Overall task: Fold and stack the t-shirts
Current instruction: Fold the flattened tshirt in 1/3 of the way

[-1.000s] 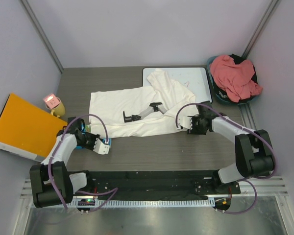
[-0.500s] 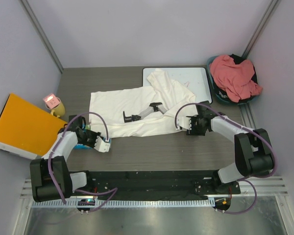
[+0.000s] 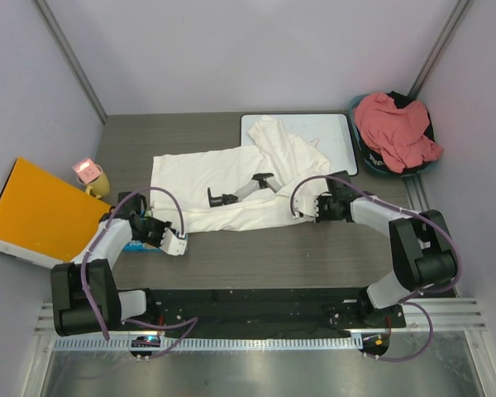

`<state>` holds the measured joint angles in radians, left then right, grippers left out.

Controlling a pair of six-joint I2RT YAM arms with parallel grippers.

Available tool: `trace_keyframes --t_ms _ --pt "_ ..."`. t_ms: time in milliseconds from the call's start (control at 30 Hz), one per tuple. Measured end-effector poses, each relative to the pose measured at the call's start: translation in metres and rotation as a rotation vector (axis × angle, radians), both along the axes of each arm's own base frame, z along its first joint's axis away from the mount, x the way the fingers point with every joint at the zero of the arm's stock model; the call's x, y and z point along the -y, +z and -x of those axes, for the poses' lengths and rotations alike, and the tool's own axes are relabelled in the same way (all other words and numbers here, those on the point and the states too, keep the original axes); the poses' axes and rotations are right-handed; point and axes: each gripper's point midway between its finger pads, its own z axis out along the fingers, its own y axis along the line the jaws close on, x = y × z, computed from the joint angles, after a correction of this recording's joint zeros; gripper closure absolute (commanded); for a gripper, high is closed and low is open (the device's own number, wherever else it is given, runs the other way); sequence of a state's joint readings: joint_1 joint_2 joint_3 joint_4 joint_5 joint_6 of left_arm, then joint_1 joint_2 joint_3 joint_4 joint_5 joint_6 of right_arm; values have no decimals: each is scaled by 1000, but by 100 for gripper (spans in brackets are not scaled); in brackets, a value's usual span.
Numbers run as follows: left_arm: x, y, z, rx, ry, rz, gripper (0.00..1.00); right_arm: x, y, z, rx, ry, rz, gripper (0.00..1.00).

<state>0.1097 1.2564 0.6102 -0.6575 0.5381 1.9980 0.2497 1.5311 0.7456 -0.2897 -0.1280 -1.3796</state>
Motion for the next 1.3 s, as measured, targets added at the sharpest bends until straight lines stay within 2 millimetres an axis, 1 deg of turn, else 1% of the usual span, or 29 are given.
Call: trace_keyframes --t_ms 67,167,267,333,400,433,500,567,633,733,767,800,867,933,967,1000,1033,1133,1167,1200,1267,1300 --pt "0 0 0 1 -1 -3 100 0 1 -8 29 -6 4 99" --pt "0 1 -2 9 -3 -6 100 1 1 -13 50 -12 15 99" --pt "0 2 -12 41 -8 -11 100 3 3 -15 45 -19 26 99" --pt "-1 6 -27 83 -13 -30 100 4 6 -18 33 -25 37 99" --pt "-3 17 -52 146 -11 -51 100 3 17 -26 44 -31 38 99" --pt "-5 28 -69 192 -4 -59 100 2 26 -33 61 -33 35 99" --pt "-8 54 -100 288 14 -70 100 -3 53 -55 124 -35 21 99" --pt "-11 90 -133 409 39 -77 100 -9 86 -79 210 -36 1 99" --pt "-13 128 -161 528 61 -76 100 -13 118 -100 299 -43 -17 99" --pt "-13 174 -192 640 111 -44 100 -16 169 -135 456 -67 -42 99" --pt "-12 189 -202 666 135 -26 100 -15 181 -144 496 -78 -45 99" --pt "-10 200 -209 690 153 -8 100 -13 196 -155 543 -93 -49 99" --pt "-5 212 -215 714 175 26 100 -7 215 -172 602 -122 -51 99" --pt "-1 211 -214 710 182 49 100 1 228 -182 646 -152 -53 99" --pt "4 205 -211 694 181 63 100 3 231 -183 654 -159 -52 99" --pt "8 197 -207 673 179 72 90 5 231 -183 655 -163 -50 99" --pt "13 186 -202 645 174 82 82 7 230 -183 659 -167 -49 99" --pt "33 151 -183 550 139 114 68 9 211 -174 628 -167 -38 99" --pt "41 139 -176 517 122 125 61 8 201 -169 606 -164 -32 99" --pt "49 125 -167 475 105 135 42 7 191 -164 586 -159 -26 99" --pt "63 107 -153 411 74 151 28 8 172 -153 545 -156 -10 99" --pt "69 102 -148 392 55 154 20 9 163 -148 527 -155 -2 96"
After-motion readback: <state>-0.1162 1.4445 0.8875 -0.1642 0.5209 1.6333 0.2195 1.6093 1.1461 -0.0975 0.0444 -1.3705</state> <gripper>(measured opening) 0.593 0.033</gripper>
